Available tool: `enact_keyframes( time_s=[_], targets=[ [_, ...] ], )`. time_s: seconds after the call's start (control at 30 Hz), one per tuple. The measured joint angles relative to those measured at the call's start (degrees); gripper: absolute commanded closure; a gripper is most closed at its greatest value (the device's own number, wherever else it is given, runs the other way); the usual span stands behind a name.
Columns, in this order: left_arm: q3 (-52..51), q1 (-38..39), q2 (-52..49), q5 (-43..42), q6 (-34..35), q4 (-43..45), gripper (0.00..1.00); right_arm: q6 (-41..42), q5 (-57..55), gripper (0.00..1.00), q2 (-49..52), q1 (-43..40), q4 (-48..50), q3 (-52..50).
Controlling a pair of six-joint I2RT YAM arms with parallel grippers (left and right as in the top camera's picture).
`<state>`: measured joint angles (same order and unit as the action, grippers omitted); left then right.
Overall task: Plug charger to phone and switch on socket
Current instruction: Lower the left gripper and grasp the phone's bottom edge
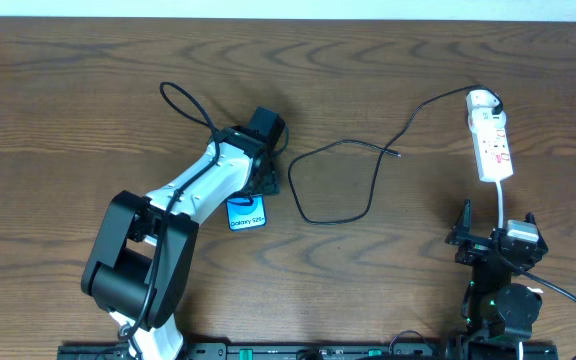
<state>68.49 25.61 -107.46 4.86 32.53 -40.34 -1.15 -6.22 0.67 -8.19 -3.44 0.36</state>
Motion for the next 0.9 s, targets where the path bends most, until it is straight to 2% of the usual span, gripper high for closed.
enact_keyframes(
  time_s=[0.07,0.4,0.63,0.9],
  targets=[
    [0.0,0.0,0.0,0.5,0.2,-0.3,0.00,0.0,0.0,0.01,0.0,0.0,0.0,0.0],
    [0.0,0.0,0.0,3.2,2.4,-0.3,0.02,0.0,0.0,0.01,0.0,0.0,0.0,0.0],
    [-3.5,0.0,0.0,3.0,3.3,4.0,0.02,0.0,0.0,0.01,0.0,0.0,0.0,0.0],
    [-4.4,-0.1,0.3,1.8,0.4,5.3,0.02,0.0,0.0,0.01,0.0,0.0,0.0,0.0]
  ],
)
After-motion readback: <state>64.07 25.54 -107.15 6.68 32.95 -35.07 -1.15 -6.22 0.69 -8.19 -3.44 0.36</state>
